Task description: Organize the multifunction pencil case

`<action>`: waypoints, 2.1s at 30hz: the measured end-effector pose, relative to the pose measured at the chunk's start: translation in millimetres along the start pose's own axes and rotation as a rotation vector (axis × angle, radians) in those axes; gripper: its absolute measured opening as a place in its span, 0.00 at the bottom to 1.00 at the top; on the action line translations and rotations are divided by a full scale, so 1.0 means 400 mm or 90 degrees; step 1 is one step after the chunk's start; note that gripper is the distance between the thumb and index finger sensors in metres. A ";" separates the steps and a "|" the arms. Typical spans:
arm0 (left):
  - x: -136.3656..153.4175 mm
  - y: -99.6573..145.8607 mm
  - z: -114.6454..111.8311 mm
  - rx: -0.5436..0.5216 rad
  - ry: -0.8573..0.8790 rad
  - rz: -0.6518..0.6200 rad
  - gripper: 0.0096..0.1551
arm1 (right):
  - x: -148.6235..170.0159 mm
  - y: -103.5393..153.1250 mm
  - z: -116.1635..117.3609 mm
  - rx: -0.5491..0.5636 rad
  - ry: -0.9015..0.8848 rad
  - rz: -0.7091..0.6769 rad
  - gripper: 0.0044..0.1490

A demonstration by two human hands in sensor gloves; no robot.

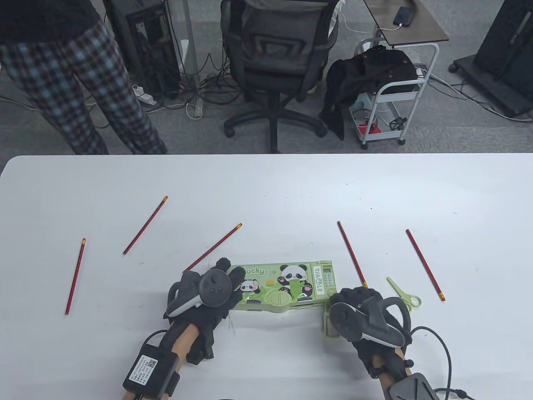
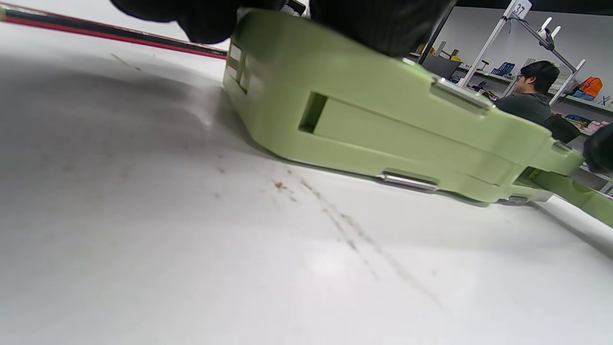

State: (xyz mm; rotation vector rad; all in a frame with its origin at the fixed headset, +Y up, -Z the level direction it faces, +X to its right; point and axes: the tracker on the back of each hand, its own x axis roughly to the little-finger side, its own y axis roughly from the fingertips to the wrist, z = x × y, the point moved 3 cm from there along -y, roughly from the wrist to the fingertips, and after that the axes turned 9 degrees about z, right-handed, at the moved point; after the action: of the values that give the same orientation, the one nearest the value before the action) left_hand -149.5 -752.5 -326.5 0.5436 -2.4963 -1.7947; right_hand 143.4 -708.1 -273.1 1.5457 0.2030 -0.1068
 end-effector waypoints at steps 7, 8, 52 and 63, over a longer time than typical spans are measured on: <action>0.000 0.001 0.001 0.001 0.001 0.000 0.36 | -0.015 -0.024 0.061 -0.090 0.050 -0.006 0.63; 0.000 0.001 0.001 0.001 0.000 0.000 0.36 | -0.021 -0.030 0.062 -0.085 0.043 -0.009 0.65; 0.002 -0.017 -0.001 0.016 0.053 0.005 0.35 | -0.099 -0.150 0.060 -0.028 -0.027 0.190 0.68; -0.037 -0.060 0.013 0.081 0.083 0.054 0.51 | -0.044 -0.159 0.055 0.015 -0.125 0.149 0.64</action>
State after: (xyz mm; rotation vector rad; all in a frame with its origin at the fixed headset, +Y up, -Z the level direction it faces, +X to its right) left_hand -130.3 -750.4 -347.8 0.5317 -2.5163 -1.5276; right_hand 115.0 -732.7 -331.6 1.5608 -0.1351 -0.0746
